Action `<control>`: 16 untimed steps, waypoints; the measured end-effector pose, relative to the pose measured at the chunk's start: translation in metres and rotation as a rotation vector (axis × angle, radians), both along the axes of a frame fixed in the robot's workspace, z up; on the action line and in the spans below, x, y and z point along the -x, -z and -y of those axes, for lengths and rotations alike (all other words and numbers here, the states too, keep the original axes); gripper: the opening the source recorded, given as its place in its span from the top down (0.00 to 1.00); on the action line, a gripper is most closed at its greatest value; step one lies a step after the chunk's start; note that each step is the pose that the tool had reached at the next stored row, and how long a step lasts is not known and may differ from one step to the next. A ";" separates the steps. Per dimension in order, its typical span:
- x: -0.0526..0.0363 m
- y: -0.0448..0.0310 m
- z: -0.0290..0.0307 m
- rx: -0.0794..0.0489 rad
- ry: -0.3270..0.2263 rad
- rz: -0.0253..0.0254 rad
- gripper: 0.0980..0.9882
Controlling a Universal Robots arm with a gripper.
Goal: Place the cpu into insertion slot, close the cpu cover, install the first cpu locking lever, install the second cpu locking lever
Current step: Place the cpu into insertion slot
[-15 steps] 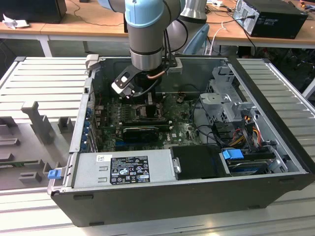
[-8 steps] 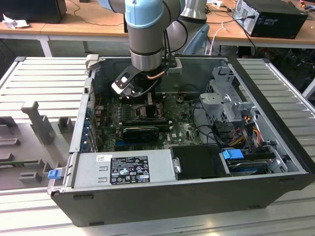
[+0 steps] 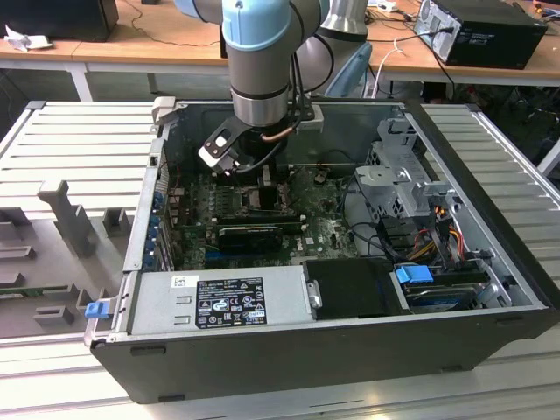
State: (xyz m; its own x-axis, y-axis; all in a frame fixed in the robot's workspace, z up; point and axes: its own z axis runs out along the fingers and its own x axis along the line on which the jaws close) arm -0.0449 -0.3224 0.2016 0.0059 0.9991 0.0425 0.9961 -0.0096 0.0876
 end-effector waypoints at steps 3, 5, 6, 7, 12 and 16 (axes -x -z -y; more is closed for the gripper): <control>0.0000 0.0004 -0.0006 -0.006 0.000 0.0000 0.44; 0.0000 0.0004 -0.0006 -0.006 0.000 0.0000 0.44; 0.0000 0.0002 -0.0005 -0.006 0.000 -0.0001 0.44; -0.0001 -0.0015 -0.0005 -0.005 0.000 -0.0001 0.44; 0.0000 -0.0124 -0.0006 -0.003 0.000 -0.0010 0.44; 0.0000 -0.0169 -0.0006 -0.003 0.000 -0.0010 0.52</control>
